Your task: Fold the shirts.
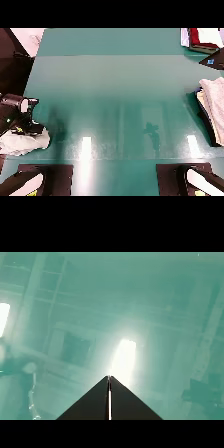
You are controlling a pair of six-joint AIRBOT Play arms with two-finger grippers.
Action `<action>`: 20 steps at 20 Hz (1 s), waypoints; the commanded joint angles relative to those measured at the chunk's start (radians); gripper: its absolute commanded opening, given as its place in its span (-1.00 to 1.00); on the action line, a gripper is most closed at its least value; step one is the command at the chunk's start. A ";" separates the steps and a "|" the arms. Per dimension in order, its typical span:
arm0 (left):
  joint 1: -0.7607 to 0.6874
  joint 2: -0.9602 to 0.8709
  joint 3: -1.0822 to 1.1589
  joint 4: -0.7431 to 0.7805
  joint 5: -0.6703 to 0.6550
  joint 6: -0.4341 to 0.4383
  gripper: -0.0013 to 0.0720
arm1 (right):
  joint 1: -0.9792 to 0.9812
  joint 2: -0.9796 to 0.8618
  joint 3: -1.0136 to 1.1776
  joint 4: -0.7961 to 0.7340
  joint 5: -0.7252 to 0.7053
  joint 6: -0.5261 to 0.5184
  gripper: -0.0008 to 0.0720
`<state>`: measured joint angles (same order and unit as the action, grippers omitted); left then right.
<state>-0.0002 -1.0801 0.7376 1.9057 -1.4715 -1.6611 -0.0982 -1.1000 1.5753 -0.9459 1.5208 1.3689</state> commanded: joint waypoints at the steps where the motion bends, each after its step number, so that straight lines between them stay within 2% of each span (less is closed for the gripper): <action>1: 0.009 0.002 0.006 0.001 0.051 -0.007 -0.70 | 0.001 0.000 0.000 0.001 -0.004 -0.002 -0.92; 2: 0.008 0.003 0.048 -0.001 0.050 -0.003 -0.71 | 0.001 0.000 0.000 0.001 -0.004 -0.002 -0.92; 3: 0.006 0.005 0.110 -0.008 0.042 0.021 -0.89 | 0.001 0.000 0.000 0.000 -0.004 -0.002 -0.92; 5: 0.006 0.014 0.276 -0.079 0.023 0.088 -0.90 | 0.001 0.000 0.000 0.001 -0.005 -0.002 -0.92; 7: 0.006 0.033 0.478 -0.254 0.023 0.188 -0.90 | 0.001 0.000 0.000 0.002 -0.009 -0.001 -0.92; 9: -0.005 0.037 0.681 -0.510 0.024 0.286 -0.90 | 0.001 0.000 0.000 0.002 -0.019 -0.001 -0.92; 10: -0.037 0.037 0.772 -0.616 0.042 0.312 -0.90 | 0.001 0.000 0.000 0.002 -0.027 -0.001 -0.92; 12: -0.148 0.036 0.899 -0.732 0.127 0.357 -0.90 | 0.001 0.000 0.000 0.003 -0.040 -0.001 -0.92; 14: -0.293 0.015 0.980 -0.779 0.216 0.400 -0.90 | 0.000 0.000 0.000 0.003 -0.071 -0.001 -0.92; 17: -0.480 -0.083 1.066 -0.818 0.246 0.466 -0.90 | 0.001 0.000 0.000 0.003 -0.117 -0.001 -0.92; 20: -0.542 -0.232 1.076 -0.822 0.240 0.502 -0.90 | 0.000 0.000 0.000 0.002 -0.135 -0.001 -0.92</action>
<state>-0.4564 -1.2026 1.7683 1.1309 -1.2583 -1.2171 -0.0982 -1.1000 1.5749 -0.9432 1.4158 1.3674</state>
